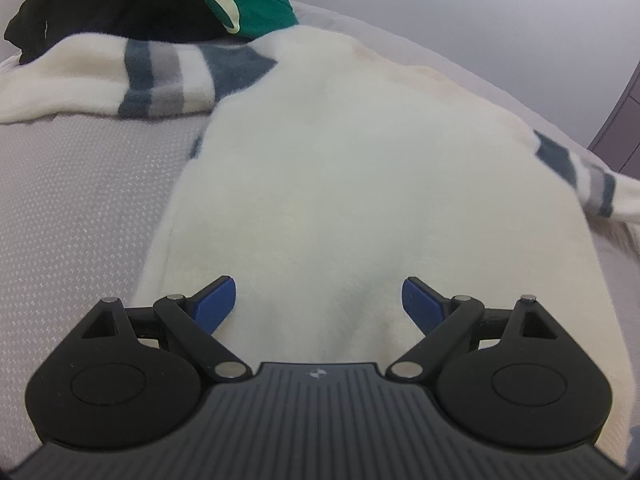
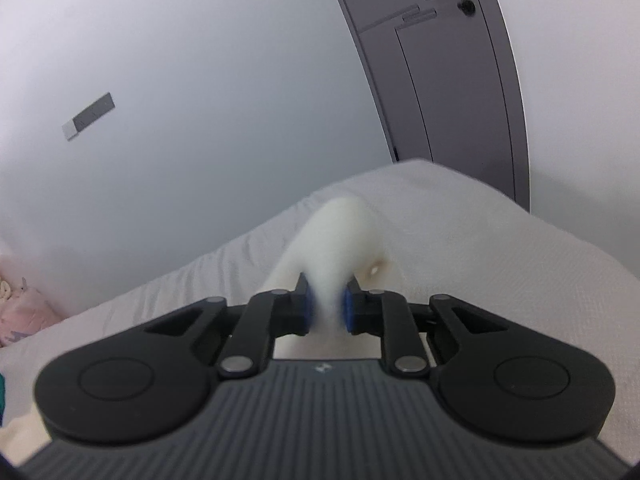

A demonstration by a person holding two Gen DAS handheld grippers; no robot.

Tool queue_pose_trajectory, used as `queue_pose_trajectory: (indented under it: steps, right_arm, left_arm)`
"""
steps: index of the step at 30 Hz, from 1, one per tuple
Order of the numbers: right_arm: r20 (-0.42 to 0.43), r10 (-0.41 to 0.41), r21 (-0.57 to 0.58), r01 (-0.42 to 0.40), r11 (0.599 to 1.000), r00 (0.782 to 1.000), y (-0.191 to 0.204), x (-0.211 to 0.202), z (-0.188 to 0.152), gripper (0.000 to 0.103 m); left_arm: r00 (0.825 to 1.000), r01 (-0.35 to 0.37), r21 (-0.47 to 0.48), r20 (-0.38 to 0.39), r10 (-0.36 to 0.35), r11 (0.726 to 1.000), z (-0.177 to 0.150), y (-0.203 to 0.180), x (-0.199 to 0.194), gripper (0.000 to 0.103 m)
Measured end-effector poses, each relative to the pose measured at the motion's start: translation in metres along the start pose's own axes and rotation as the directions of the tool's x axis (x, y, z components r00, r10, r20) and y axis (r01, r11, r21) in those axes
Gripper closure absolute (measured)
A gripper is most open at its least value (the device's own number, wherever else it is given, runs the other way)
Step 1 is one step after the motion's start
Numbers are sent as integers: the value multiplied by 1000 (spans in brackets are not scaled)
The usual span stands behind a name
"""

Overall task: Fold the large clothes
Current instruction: 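Lift the held sleeve high with the right gripper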

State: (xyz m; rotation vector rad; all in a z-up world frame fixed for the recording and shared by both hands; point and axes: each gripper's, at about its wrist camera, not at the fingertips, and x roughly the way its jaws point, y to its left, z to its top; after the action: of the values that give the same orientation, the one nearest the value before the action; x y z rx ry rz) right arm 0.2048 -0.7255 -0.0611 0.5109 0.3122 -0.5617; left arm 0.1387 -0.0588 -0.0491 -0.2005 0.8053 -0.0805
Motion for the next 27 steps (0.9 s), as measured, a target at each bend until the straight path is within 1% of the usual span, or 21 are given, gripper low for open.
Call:
queue_pose_trajectory:
  steps: [2, 3, 4, 5, 6, 7, 8, 9, 11, 13, 15, 18, 19, 21, 22, 23, 25, 27]
  right_arm:
    - [-36, -11, 16, 11, 1000, 999, -10, 4, -5, 75]
    - [-54, -29, 30, 31, 999, 998, -17, 7, -9, 69]
    - [-67, -56, 54, 60, 997, 996, -25, 10, -12, 68]
    - [-76, -86, 90, 92, 992, 993, -36, 9, -14, 66]
    - [-82, -97, 135, 108, 985, 992, -46, 7, -14, 62]
    - [-81, -93, 172, 106, 979, 992, -56, 4, -13, 59]
    - [-77, -85, 202, 99, 974, 993, -64, 0, -12, 49]
    - [-74, -76, 230, 91, 969, 994, -72, -6, -11, 43]
    - [-89, -43, 263, 65, 963, 995, -78, -14, -13, 42]
    - [-122, 26, 307, 13, 952, 992, -76, -17, -22, 38]
    - [-157, 103, 357, -41, 933, 982, -73, -22, -42, 24]
    - [-213, 192, 426, -85, 900, 958, -72, -17, -74, 23]
    - [-232, 216, 453, -91, 887, 948, -72, -11, -86, 23]
    - [-251, 247, 496, -95, 863, 936, -71, 2, -107, 24]
    - [-239, 273, 516, -116, 849, 932, -70, 11, -115, 24]
    - [-208, 295, 528, -147, 836, 933, -71, 19, -120, 24]
    - [-126, 322, 534, -209, 819, 938, -70, 29, -124, 23]
    - [-66, 340, 543, -252, 801, 938, -71, 44, -122, 24]
  left_arm:
    - [1000, 7, 2, 7, -7, 1000, 0, 0, -3, 10]
    - [1000, 8, 2, 10, -8, 1000, 0, -1, -4, 10]
    - [1000, 11, 2, 14, -11, 1000, 0, 0, -6, 10]
    - [1000, 11, 1, 18, -11, 1000, 0, 0, -7, 10]
    - [1000, 12, -1, 21, -12, 1000, 1, 0, -8, 10]
    - [1000, 18, -3, 23, -17, 1000, 0, 1, -10, 10]
    - [999, 23, -3, 25, -23, 1000, 0, 1, -11, 10]
    - [999, 23, -1, 24, -23, 1000, -1, 1, -11, 10]
    - [999, 28, 0, 20, -28, 1000, -2, 1, -10, 10]
    - [999, 38, 2, 16, -38, 999, -3, 0, -11, 10]
    - [999, 40, 8, 17, -40, 999, -4, -1, -12, 10]
    - [999, 35, 12, 22, -35, 999, -6, -1, -13, 10]
    - [999, 31, 13, 23, -31, 999, -7, -1, -13, 10]
    - [1000, 10, 23, 27, -11, 1000, -9, -1, -13, 10]
    - [1000, 1, 28, 30, -2, 1000, -9, -1, -12, 10]
    - [1000, -6, 29, 31, 5, 1000, -10, 0, -12, 10]
    - [1000, -10, 23, 26, 10, 1000, -10, 1, -9, 10]
    - [1000, -19, 15, 22, 19, 1000, -10, 1, -5, 10]
